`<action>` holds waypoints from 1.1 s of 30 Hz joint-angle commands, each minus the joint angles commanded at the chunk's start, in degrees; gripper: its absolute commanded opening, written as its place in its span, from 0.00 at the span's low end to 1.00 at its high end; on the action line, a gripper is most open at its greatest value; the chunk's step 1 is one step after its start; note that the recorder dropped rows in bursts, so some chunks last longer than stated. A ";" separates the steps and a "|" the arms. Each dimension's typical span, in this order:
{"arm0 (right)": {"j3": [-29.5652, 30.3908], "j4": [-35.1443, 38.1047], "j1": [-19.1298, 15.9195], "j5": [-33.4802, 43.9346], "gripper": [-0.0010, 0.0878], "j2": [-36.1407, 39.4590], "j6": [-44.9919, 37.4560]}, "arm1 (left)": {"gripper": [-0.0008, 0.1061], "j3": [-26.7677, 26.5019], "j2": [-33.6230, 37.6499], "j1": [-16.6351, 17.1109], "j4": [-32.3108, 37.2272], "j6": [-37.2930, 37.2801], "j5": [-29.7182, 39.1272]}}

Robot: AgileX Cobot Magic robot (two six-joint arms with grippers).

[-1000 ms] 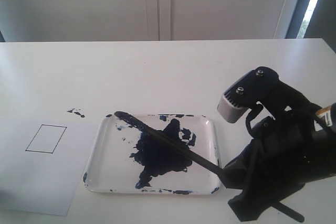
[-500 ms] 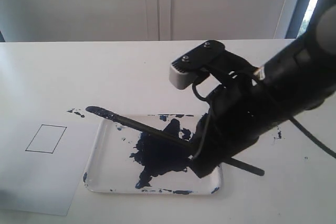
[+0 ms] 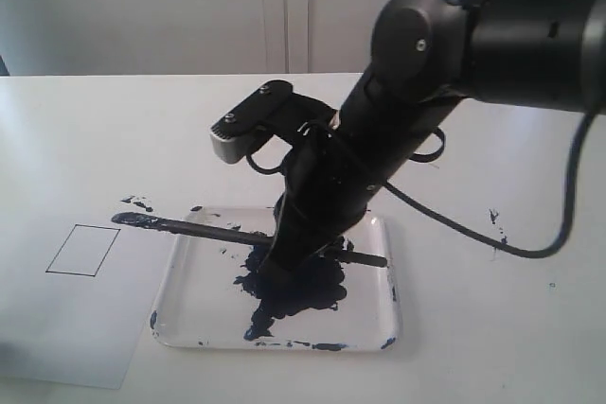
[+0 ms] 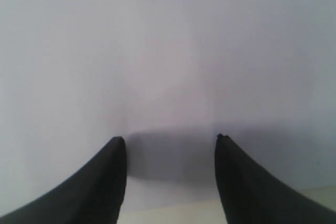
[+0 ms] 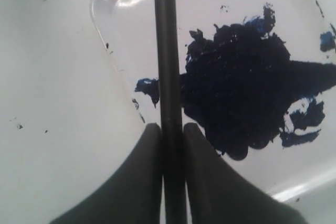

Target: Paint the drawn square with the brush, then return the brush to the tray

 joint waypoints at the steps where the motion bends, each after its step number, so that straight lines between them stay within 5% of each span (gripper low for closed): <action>1: -1.04 0.00 0.39 0.00 0.01 0.95 0.12 | 0.54 0.00 0.00 0.00 -0.11 -0.12 -0.01; 20: -14.92 -4.78 2.21 -1.46 0.01 15.09 -0.36 | 0.54 0.00 0.00 0.00 -0.45 -0.19 0.03; 33: -16.21 -8.14 5.43 -3.25 0.01 19.01 -2.94 | 0.54 0.00 0.00 0.00 -0.45 -0.19 -0.10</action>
